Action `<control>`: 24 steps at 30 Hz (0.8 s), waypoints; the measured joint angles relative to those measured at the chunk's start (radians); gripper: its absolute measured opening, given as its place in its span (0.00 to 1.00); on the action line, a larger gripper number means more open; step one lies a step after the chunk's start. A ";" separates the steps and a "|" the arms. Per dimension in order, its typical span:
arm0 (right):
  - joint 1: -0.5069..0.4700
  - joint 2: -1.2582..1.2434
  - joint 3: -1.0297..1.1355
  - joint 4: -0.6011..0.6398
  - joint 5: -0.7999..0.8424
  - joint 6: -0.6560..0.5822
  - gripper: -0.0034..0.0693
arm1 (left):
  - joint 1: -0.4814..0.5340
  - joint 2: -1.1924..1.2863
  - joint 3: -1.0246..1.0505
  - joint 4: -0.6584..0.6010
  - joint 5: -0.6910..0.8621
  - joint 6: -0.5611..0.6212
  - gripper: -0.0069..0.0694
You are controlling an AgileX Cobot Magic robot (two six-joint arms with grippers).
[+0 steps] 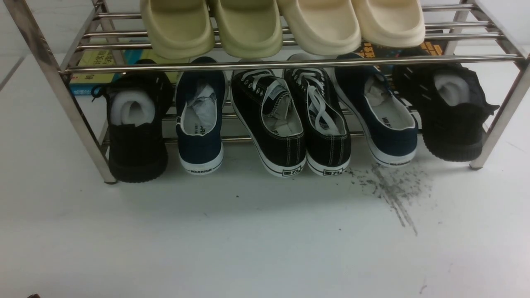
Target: Take the shoes off the shelf with your hand on the white table.
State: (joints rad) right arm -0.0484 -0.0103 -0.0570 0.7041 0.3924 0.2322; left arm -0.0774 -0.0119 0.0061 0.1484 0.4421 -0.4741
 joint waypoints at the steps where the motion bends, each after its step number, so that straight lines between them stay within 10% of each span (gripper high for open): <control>1: 0.000 0.002 -0.046 -0.003 0.000 -0.040 0.22 | 0.000 0.000 0.000 0.000 0.000 0.000 0.41; 5: 0.000 0.089 -0.238 -0.054 0.025 -0.214 0.05 | 0.000 0.000 0.000 0.000 0.000 0.000 0.41; 16: 0.000 0.796 -0.668 -0.343 0.651 -0.243 0.05 | 0.000 0.000 0.000 0.000 0.000 0.000 0.41; 24: 0.041 1.186 -0.918 -0.196 0.697 -0.442 0.12 | 0.000 0.000 0.000 0.000 0.000 0.000 0.41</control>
State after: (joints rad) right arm -0.0072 1.1754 -0.9752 0.5081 1.0895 -0.2100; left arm -0.0774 -0.0119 0.0061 0.1484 0.4421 -0.4741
